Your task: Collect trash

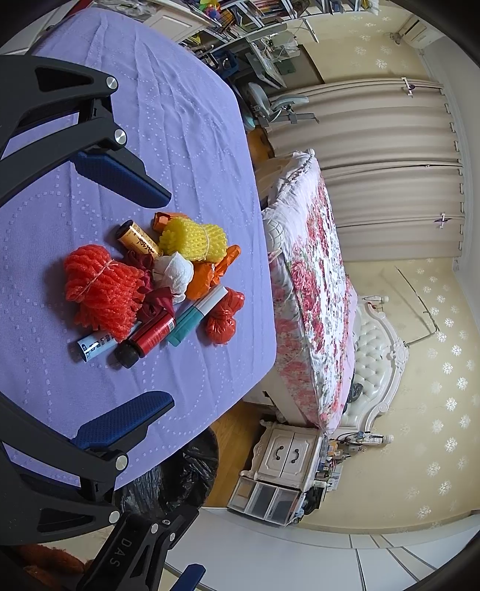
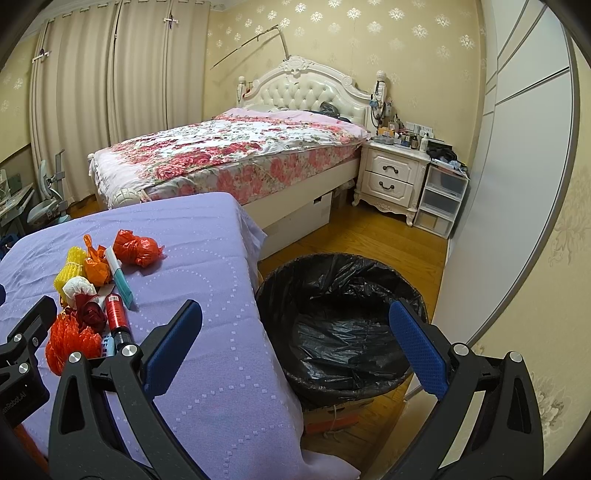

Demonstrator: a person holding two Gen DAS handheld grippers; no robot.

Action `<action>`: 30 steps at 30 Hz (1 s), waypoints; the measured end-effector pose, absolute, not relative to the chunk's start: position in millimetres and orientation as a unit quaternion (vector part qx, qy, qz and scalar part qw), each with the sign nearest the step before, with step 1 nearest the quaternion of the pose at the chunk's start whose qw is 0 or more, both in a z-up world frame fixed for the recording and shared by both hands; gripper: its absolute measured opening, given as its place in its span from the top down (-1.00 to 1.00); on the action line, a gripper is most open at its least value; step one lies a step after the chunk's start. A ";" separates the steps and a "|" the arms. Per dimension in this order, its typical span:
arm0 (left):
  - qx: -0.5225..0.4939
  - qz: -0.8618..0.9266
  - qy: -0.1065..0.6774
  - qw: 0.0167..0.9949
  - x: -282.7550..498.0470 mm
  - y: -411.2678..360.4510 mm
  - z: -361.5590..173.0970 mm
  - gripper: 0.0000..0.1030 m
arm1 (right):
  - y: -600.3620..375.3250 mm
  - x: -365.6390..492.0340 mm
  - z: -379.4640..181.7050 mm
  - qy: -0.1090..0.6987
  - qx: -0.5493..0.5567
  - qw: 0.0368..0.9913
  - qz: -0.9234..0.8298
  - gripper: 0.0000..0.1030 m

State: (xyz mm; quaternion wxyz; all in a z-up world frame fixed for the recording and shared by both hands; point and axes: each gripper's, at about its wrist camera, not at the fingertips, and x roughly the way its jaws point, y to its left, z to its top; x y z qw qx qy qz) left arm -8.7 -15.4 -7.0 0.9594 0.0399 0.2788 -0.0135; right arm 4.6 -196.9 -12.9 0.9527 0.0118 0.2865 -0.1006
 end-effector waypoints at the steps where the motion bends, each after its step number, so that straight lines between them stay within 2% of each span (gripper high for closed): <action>1: 0.040 -0.014 0.279 0.959 -8.8 -15.5 -7.1 -0.88 | -197.0 4.8 -13.0 0.287 0.012 0.953 -0.101 -0.92; 30: 0.040 -0.022 0.288 0.956 -11.5 -16.4 -18.8 -0.87 | -198.5 3.6 -25.1 0.293 0.015 0.951 -0.096 -0.92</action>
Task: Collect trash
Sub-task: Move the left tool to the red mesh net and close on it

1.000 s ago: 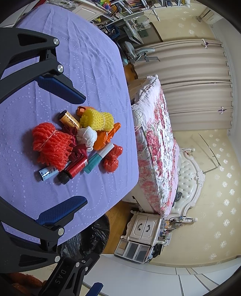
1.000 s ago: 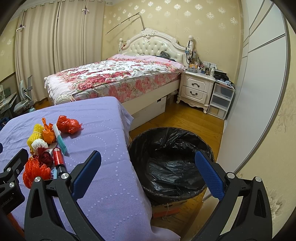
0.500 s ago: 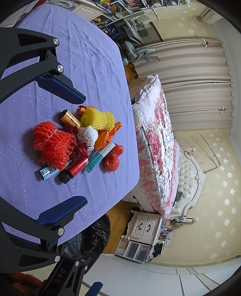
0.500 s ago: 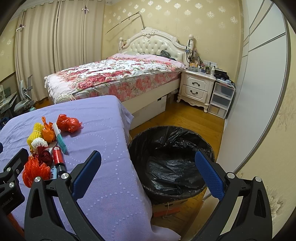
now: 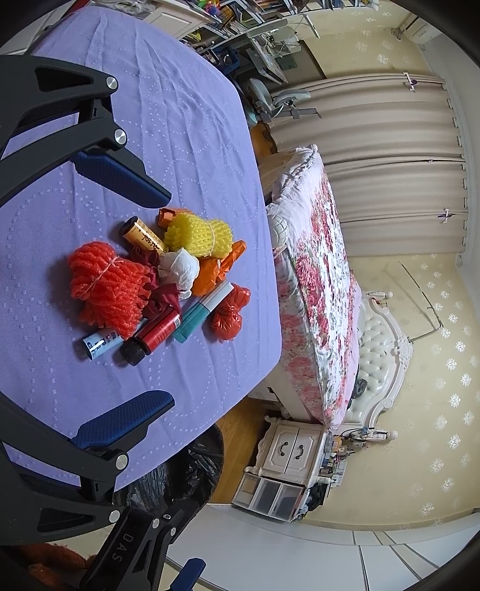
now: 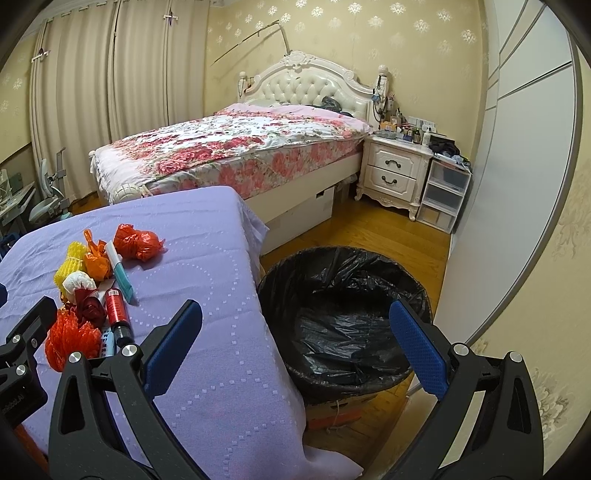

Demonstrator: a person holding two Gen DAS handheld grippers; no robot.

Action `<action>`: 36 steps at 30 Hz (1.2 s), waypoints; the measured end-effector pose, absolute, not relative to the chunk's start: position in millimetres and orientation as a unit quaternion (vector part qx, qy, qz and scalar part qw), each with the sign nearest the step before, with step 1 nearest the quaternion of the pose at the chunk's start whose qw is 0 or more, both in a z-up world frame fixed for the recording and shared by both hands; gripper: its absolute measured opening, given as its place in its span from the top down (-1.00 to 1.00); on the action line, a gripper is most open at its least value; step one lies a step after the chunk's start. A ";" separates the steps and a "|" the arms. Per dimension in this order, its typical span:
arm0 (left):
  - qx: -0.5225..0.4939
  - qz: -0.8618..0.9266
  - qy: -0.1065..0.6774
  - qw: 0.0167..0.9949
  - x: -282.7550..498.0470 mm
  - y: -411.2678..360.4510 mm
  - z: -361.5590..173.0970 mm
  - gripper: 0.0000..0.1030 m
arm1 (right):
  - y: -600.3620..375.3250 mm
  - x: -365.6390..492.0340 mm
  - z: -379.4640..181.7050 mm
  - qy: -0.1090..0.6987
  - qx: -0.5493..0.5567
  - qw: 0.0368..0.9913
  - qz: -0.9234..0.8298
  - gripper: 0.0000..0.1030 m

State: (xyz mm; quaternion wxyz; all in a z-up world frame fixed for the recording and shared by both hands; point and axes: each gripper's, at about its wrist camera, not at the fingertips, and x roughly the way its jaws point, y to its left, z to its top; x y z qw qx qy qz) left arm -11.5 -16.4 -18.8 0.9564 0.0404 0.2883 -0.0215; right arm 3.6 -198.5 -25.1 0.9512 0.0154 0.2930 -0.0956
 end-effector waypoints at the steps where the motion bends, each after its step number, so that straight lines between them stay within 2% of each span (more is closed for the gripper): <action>1: 0.040 -0.020 0.289 0.956 -12.4 -14.6 -19.8 -0.87 | -198.1 2.9 -26.4 0.294 0.016 0.951 -0.094 -0.92; 11: 0.047 -0.002 0.308 0.950 -8.4 20.4 -25.3 -0.84 | -174.4 7.6 -39.8 0.317 0.015 0.946 -0.066 -0.91; 13: 0.047 0.005 0.316 0.948 -6.8 29.2 -28.8 -0.76 | -169.4 7.9 -42.9 0.322 0.012 0.945 -0.061 -0.83; 14: 0.048 0.006 0.320 0.946 -4.6 32.6 -29.7 -0.71 | -168.7 10.2 -44.0 0.329 0.013 0.943 -0.057 -0.70; 15: 0.049 0.008 0.324 0.945 -3.6 36.4 -32.3 -0.58 | -167.0 11.6 -46.4 0.335 0.015 0.941 -0.052 -0.57; 16: 0.050 0.009 0.329 0.943 -2.0 39.5 -34.1 -0.51 | -166.4 15.0 -48.1 0.345 0.018 0.937 -0.045 -0.54; 29: 0.052 -0.024 0.343 0.938 -6.0 40.5 -42.7 -0.51 | -159.4 23.8 -50.6 0.362 0.010 0.932 -0.035 -0.51; 36: 0.072 -0.031 0.346 0.935 -2.1 20.5 -52.2 -0.64 | -163.8 17.3 -45.7 0.357 0.013 0.933 -0.032 -0.51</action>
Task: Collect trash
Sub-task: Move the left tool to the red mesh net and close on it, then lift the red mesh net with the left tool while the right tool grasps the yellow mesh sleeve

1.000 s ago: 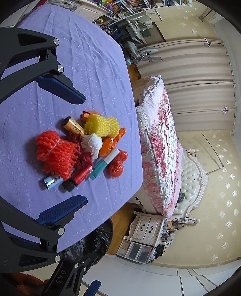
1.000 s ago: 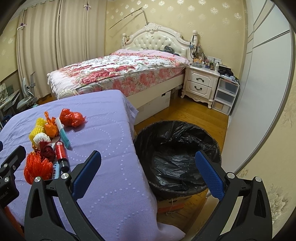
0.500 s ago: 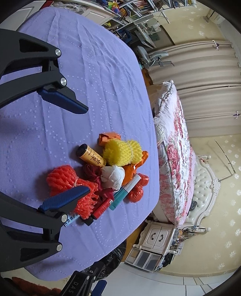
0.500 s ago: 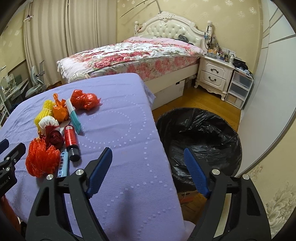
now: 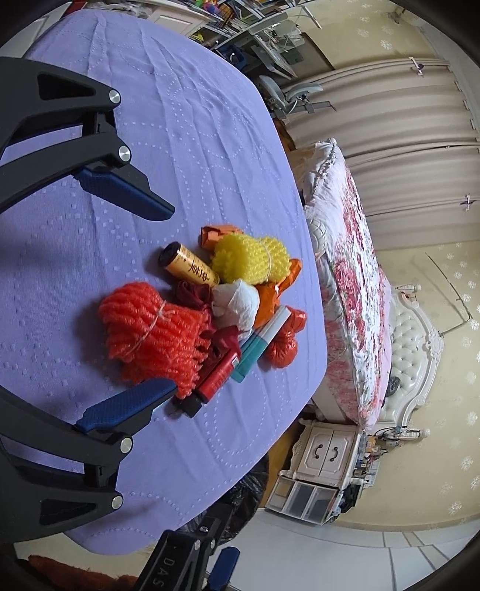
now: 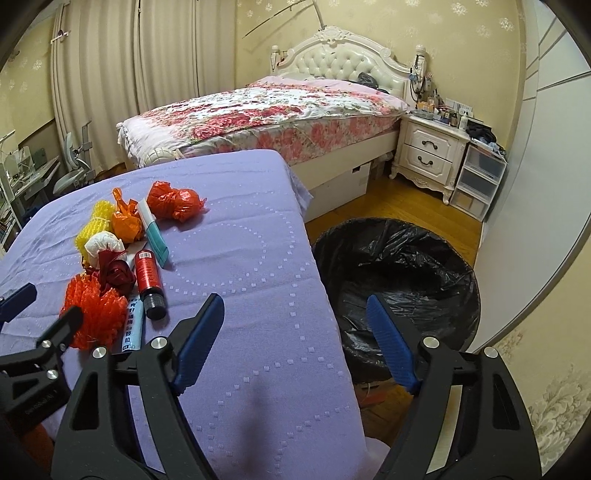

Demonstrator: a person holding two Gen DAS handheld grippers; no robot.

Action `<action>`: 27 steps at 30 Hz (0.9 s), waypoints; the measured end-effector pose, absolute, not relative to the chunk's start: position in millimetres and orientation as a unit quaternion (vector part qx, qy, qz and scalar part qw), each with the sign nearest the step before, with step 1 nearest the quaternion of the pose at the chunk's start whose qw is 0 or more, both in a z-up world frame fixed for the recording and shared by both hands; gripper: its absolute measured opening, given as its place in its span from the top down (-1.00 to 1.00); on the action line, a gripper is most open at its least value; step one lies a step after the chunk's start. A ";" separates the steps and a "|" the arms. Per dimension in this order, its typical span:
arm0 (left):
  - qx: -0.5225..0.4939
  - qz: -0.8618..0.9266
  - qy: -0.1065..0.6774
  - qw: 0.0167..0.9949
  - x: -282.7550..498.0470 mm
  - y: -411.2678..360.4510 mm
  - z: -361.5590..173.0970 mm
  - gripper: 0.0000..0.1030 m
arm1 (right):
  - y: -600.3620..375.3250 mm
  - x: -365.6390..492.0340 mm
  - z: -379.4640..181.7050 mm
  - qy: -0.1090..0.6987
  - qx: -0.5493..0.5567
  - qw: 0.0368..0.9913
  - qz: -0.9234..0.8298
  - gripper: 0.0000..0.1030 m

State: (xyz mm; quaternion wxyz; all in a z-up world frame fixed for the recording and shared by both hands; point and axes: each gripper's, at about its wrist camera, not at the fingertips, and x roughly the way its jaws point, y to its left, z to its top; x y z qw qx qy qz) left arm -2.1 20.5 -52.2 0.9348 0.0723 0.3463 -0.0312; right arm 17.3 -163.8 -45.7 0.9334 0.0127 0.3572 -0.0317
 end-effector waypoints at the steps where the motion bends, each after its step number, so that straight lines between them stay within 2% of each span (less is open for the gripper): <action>1: 0.078 -0.031 0.347 0.934 -1.5 16.8 -53.4 -0.64 | -164.1 16.4 -46.0 0.358 0.013 0.933 -0.031 -0.51; 6: 0.088 -0.041 0.360 0.928 2.6 7.9 -61.5 -0.62 | -166.2 14.1 -46.5 0.360 0.017 0.932 -0.032 -0.51; 7: 0.087 -0.046 0.362 0.927 2.9 8.7 -62.7 -0.37 | -166.4 14.1 -46.2 0.361 0.018 0.932 -0.032 -0.51; 9: 0.076 -0.069 0.375 0.921 5.6 11.2 -66.4 -0.07 | -167.7 14.7 -47.2 0.361 0.019 0.932 -0.033 -0.51; 13: 0.069 -0.074 0.369 0.924 3.1 17.1 -64.5 0.07 | -165.8 15.6 -50.7 0.365 0.016 0.931 -0.031 -0.51; 27: 0.036 -0.063 0.339 0.938 -19.7 55.4 -35.6 0.10 | -142.2 21.9 -51.0 0.368 -0.005 0.930 -0.010 -0.51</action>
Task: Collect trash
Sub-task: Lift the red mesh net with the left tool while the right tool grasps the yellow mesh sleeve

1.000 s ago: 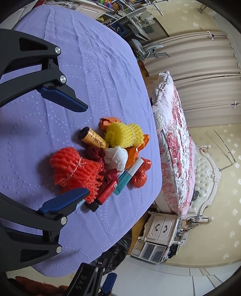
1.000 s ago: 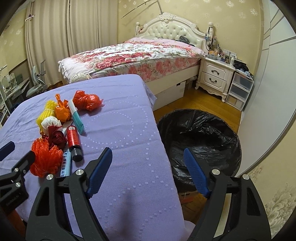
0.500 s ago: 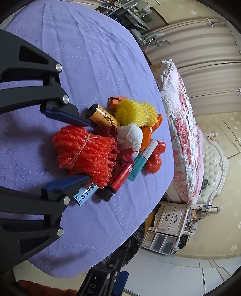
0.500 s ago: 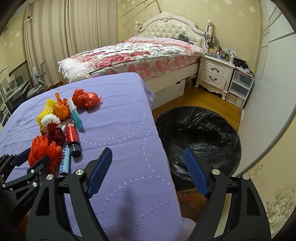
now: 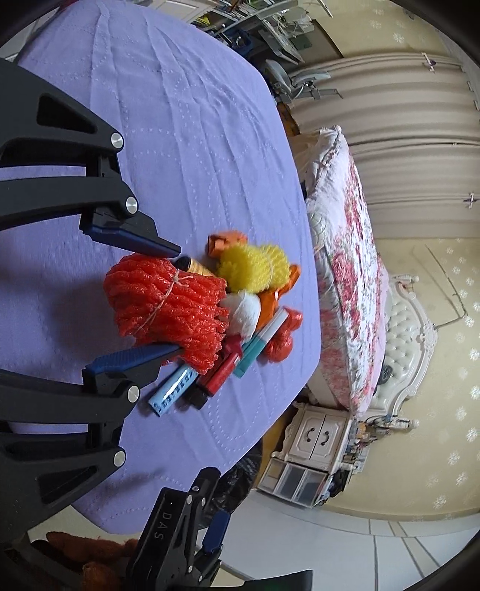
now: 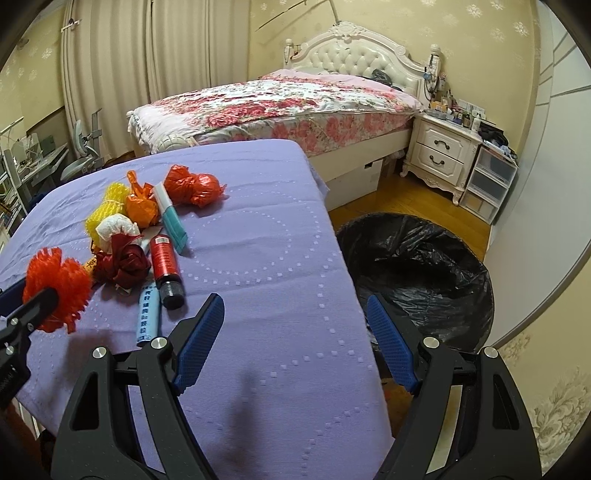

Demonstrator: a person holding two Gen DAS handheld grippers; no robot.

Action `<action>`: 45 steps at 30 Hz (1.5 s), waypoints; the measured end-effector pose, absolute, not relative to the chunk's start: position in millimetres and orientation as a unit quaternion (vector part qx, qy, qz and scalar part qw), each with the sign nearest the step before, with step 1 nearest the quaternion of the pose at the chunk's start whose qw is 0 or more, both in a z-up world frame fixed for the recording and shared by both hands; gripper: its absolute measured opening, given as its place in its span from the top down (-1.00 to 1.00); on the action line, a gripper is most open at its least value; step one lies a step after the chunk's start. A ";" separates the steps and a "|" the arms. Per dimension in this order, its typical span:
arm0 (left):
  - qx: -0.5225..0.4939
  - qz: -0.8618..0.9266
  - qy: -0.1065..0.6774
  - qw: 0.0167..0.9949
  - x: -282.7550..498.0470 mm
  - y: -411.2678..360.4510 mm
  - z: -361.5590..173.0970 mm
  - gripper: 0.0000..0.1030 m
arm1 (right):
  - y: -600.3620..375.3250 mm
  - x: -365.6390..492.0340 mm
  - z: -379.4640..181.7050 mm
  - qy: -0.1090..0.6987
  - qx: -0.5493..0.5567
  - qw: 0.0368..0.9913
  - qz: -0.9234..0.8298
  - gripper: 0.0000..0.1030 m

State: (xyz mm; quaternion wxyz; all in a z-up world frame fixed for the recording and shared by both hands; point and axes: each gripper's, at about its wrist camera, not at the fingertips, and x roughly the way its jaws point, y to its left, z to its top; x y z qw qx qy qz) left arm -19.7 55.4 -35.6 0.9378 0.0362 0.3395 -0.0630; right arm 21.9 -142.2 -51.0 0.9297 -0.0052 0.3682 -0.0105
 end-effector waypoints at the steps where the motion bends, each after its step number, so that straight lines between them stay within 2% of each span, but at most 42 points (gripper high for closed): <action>1: 0.035 -0.057 0.338 0.939 -19.6 60.5 -34.5 0.10 | -139.1 23.1 -49.3 0.367 -0.006 0.930 -0.007 -0.51; 17: -0.002 0.039 0.337 0.941 9.7 155.8 -31.0 0.10 | -56.6 62.6 -21.9 0.348 -0.039 0.934 0.072 -0.51; 26: -0.017 0.092 0.337 0.937 20.4 217.3 -31.9 0.10 | 0.3 88.6 -13.0 0.356 -0.049 0.923 0.138 -0.12; 40: -0.032 0.122 0.349 0.929 25.6 268.1 -41.1 0.10 | 55.1 118.9 -39.9 0.402 -0.090 0.900 0.144 -0.01; 42: -0.035 0.120 0.350 0.929 26.8 268.4 -42.5 0.10 | 56.6 121.6 -45.0 0.407 -0.093 0.898 0.138 0.12; 45: -0.039 0.114 0.352 0.928 28.7 266.1 -44.2 0.10 | 55.5 122.8 -47.8 0.407 -0.087 0.899 0.137 0.19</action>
